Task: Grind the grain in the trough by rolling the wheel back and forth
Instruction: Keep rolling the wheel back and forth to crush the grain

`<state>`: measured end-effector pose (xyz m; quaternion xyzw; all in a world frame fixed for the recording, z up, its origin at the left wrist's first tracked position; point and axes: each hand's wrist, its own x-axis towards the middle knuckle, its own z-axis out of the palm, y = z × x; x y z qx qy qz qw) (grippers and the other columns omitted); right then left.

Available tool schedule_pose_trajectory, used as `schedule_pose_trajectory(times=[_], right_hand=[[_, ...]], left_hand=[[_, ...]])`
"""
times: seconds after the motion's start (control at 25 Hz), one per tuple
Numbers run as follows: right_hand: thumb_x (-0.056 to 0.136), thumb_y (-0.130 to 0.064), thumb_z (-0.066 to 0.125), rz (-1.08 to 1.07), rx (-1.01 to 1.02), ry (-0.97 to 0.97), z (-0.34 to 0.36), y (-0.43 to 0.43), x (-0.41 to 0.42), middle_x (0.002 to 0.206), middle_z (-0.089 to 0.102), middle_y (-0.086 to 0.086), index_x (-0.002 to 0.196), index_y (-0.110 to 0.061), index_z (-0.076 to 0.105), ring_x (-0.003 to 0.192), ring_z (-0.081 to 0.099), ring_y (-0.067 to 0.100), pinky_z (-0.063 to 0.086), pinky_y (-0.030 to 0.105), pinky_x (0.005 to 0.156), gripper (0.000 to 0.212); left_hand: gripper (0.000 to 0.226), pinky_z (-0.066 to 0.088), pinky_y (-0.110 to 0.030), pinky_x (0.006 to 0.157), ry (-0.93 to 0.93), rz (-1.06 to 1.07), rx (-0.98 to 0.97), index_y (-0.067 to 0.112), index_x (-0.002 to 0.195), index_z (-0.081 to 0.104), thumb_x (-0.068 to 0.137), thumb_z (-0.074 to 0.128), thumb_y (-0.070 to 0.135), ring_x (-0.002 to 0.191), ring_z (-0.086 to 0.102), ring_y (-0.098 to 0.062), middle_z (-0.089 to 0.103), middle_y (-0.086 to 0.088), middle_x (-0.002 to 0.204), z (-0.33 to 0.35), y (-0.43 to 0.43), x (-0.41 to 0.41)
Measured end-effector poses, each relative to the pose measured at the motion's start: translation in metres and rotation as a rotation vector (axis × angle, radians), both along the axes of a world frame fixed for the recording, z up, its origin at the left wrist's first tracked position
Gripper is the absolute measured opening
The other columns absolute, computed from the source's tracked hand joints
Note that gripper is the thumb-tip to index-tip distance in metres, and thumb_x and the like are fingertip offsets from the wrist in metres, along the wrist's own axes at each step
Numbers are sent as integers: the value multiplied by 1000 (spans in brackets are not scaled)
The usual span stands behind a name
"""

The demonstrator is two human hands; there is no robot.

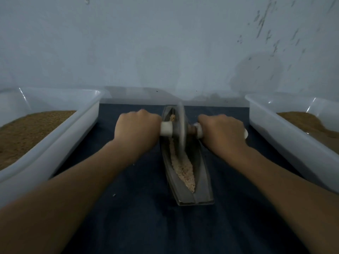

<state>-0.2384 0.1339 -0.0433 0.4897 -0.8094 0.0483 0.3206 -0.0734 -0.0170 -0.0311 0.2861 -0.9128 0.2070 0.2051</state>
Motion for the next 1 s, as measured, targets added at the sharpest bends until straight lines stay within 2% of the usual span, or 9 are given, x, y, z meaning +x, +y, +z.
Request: schedule_pose_trajectory(times=[0.12,0.2,0.28,0.4,0.52,0.68,0.8,0.88,1.0], right_hand=[[89,-25,62,-65,32,-45,13,-24,-6,79,59,3,87,-23,48,69,55,28,30,32,54,15],[86,-24,64,-30,59,-28,14,-8,-2,75,55,0,84,-24,46,66,52,27,29,31,52,18],[77,-21,63,72,40,45,8,22,11,64,44,-7,77,-26,37,55,45,22,25,27,46,27],[63,-22,59,153,-38,136,11,57,25,55,16,-10,74,-29,23,43,27,18,10,19,47,38],[66,-17,66,52,2,76,4,44,21,55,31,-9,73,-28,28,45,32,19,11,21,46,40],[88,-22,64,-83,20,-26,9,-20,-4,77,60,2,86,-21,49,63,47,25,25,30,52,15],[89,-27,64,-63,66,-6,15,-12,-3,79,59,0,87,-24,47,65,47,24,24,30,50,17],[80,-25,68,19,74,32,11,20,13,69,52,-4,79,-26,42,57,43,20,25,28,45,27],[59,-18,73,137,-19,91,18,60,31,55,34,-6,70,-24,40,44,32,19,18,21,42,35]], left_hand=[[12,39,-36,62,-48,45,135,23,98,64,88,58,23,78,60,-28,59,-3,86,16,-10,-18],[5,37,-35,60,-41,10,133,25,92,60,87,60,27,72,58,-25,51,2,79,10,-2,-2],[28,26,-28,48,29,-85,26,31,71,40,78,67,34,48,36,-15,33,9,63,-2,15,28],[57,6,-17,49,112,-211,-133,31,67,21,58,78,30,41,9,-11,17,11,52,3,30,56],[40,11,-23,46,5,-81,-86,29,70,32,70,72,31,43,17,-13,23,9,56,-6,25,38],[3,36,-35,58,-7,18,68,23,90,60,87,58,24,68,53,-25,46,1,74,7,-11,-15],[3,35,-34,57,0,-1,101,25,88,59,86,59,28,62,43,-21,42,4,72,6,-8,-4],[28,24,-27,47,60,-85,-4,28,70,40,77,67,32,47,25,-13,29,9,61,-8,10,25],[58,6,-17,49,112,-207,-103,31,69,21,56,78,32,43,6,-8,16,11,53,-2,31,60]])
